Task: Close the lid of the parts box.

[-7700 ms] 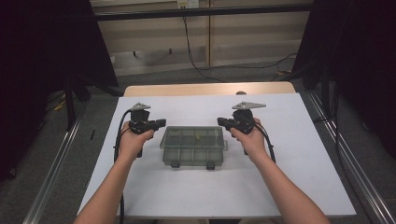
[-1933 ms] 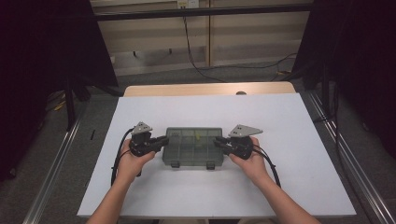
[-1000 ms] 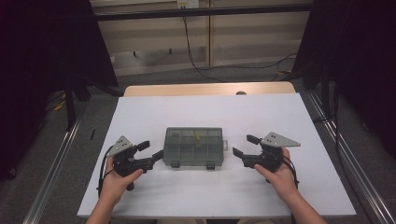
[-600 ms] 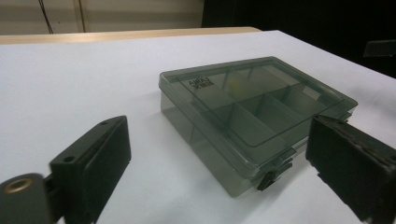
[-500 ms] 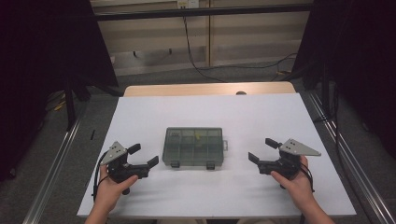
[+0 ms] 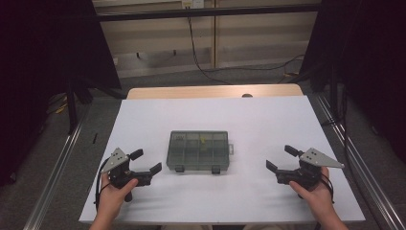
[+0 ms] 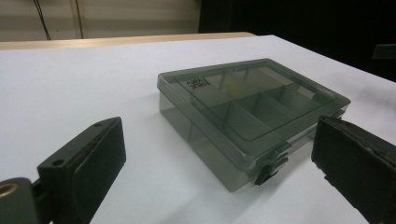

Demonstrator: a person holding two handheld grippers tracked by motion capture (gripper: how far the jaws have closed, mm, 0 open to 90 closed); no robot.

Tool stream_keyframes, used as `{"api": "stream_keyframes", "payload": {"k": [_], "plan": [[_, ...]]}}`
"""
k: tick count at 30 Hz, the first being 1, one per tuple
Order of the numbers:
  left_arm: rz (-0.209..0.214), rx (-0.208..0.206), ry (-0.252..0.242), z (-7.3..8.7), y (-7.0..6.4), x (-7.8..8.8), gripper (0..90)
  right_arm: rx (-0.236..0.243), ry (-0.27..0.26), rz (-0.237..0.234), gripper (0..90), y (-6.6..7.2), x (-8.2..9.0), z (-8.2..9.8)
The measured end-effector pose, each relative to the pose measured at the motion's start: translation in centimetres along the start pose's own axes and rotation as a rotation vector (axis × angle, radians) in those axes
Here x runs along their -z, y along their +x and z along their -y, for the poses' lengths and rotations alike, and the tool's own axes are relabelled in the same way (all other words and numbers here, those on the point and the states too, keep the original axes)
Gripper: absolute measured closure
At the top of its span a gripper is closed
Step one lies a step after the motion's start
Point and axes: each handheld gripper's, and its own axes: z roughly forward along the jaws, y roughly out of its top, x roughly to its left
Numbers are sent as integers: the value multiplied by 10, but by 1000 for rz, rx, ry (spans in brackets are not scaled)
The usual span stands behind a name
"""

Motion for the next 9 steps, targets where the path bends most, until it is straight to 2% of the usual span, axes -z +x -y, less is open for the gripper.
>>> {"api": "stream_keyframes", "payload": {"k": [4,9], "plan": [[-2,1,-6,1,0,1,30,17,0,-1,72,1,4,1],[-5,8,-19,0,1,2,30,5,-5,20,66,-2,9,5]]}}
